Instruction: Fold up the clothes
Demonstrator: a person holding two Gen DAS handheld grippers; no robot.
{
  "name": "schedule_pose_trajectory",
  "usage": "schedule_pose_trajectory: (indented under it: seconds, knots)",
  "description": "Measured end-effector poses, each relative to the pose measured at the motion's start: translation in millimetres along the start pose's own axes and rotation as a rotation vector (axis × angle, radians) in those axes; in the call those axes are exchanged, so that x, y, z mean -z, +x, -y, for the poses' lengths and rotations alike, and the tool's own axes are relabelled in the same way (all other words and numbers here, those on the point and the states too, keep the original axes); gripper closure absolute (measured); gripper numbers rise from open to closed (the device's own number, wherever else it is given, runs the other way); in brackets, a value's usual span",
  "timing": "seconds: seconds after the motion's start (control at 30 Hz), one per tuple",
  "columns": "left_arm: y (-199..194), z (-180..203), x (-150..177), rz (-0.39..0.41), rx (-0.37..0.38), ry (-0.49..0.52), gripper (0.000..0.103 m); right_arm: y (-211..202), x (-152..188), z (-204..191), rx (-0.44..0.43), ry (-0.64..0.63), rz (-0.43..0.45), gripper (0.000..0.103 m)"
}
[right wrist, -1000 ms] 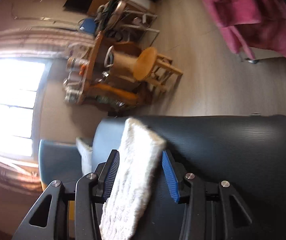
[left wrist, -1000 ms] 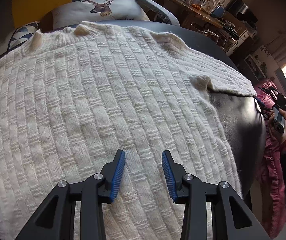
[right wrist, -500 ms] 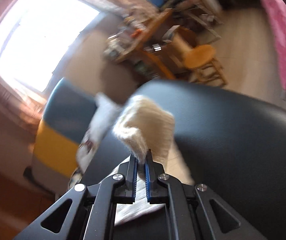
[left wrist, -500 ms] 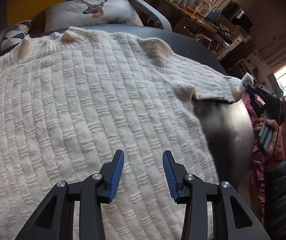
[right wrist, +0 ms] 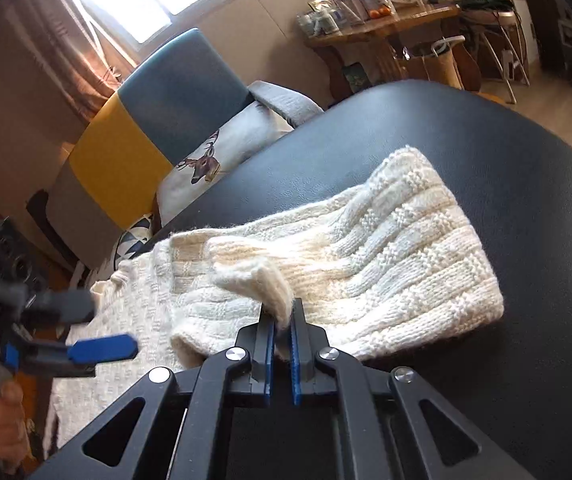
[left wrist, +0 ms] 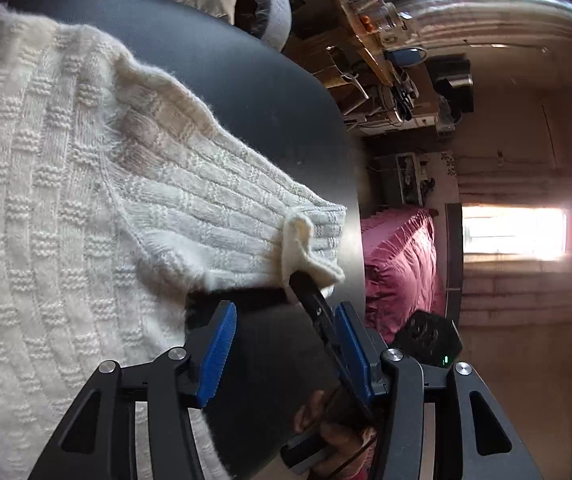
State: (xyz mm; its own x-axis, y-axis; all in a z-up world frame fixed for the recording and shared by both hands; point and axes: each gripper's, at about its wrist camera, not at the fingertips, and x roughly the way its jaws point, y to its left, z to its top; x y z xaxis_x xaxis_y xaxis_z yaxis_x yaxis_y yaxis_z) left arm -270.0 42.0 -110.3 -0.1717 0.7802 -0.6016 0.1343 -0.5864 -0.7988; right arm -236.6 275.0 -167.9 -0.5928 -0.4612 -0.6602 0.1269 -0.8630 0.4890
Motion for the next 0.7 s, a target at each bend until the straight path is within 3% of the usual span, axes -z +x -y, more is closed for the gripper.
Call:
schedule_pose_trajectory:
  seconds: [0.17,0.37,0.43,0.5,0.57,0.63,0.67,0.7]
  knots:
    - [21.0,2.5,-12.9,-0.021,0.001,-0.034,0.051,-2.8,6.9,-22.1,0.032,-0.115,0.001,0.097]
    - [40.4,-1.1,-22.7,-0.014,-0.049,-0.066,0.051,-2.7,17.5,-33.1,0.042,-0.158,0.001,0.097]
    - [44.8,-2.5,-25.5,-0.007,-0.063,-0.067,0.059,-2.2,18.2,-37.5,0.045,-0.168,0.001,0.097]
    - [51.8,1.6,-25.3,-0.013,-0.094,-0.036,0.088,-3.1,19.1,-41.4,0.051,-0.18,0.003,0.097]
    - [56.7,5.0,-22.5,-0.005,-0.131,-0.007,0.095,-4.0,18.7,-45.0,0.064,-0.195,0.006,0.095]
    - [53.4,11.5,-21.5,0.032,-0.142,0.037,0.096,-5.5,19.2,-48.2,0.071,-0.199,0.009,0.092]
    - [49.9,14.3,-21.2,0.048,-0.146,0.054,0.096,-8.1,18.8,-47.7,0.062,-0.184,0.016,0.082]
    - [45.2,16.3,-22.0,0.06,-0.142,0.067,0.096,-13.1,18.1,-45.1,0.049,-0.158,0.032,0.079]
